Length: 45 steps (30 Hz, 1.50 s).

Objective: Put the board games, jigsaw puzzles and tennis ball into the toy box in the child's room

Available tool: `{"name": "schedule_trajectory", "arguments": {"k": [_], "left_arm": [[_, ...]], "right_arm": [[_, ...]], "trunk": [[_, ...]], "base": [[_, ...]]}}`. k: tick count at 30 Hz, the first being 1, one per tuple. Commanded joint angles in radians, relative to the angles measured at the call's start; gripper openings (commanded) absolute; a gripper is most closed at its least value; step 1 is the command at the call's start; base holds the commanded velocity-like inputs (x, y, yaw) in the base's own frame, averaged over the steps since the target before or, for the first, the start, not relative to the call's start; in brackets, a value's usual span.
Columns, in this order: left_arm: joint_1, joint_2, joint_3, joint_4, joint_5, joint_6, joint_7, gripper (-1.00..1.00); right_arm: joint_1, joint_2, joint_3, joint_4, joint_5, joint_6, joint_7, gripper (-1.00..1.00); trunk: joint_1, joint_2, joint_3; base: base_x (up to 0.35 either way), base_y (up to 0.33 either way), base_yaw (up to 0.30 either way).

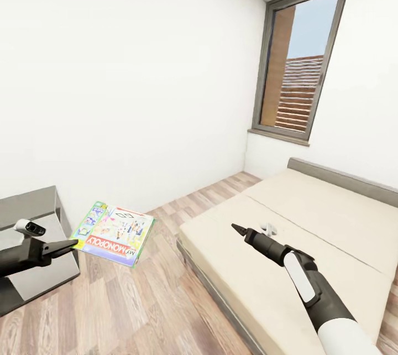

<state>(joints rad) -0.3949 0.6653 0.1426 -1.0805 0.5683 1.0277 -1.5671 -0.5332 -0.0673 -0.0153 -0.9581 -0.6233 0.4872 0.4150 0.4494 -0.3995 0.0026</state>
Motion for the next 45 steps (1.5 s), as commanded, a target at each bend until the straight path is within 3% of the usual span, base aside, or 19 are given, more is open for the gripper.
{"name": "schedule_trajectory", "arguments": {"k": [1, 34, 45], "left_arm": [[-0.001, 0.000, 0.000, 0.001, 0.003, 0.009, -0.004, -1.00], [-0.001, -0.001, 0.000, 0.002, 0.006, 0.009, -0.004, -1.00], [-0.001, -0.001, -0.001, 0.007, 0.004, 0.008, -0.004, -1.00]], "right_arm": [[0.000, 0.000, -0.002, -0.001, -0.007, 0.007, 0.001, 1.00], [0.000, 0.000, -0.001, -0.002, -0.007, 0.007, 0.001, 1.00], [0.000, 0.000, 0.000, -0.001, -0.007, 0.007, 0.001, 1.00]], "trunk": [[0.001, -0.001, 0.000], [0.001, -0.001, 0.000], [0.001, -0.001, 0.000]], "base": [[0.171, 0.000, 0.287], [0.319, 0.038, 0.248], [0.055, 0.062, 0.290]]}}
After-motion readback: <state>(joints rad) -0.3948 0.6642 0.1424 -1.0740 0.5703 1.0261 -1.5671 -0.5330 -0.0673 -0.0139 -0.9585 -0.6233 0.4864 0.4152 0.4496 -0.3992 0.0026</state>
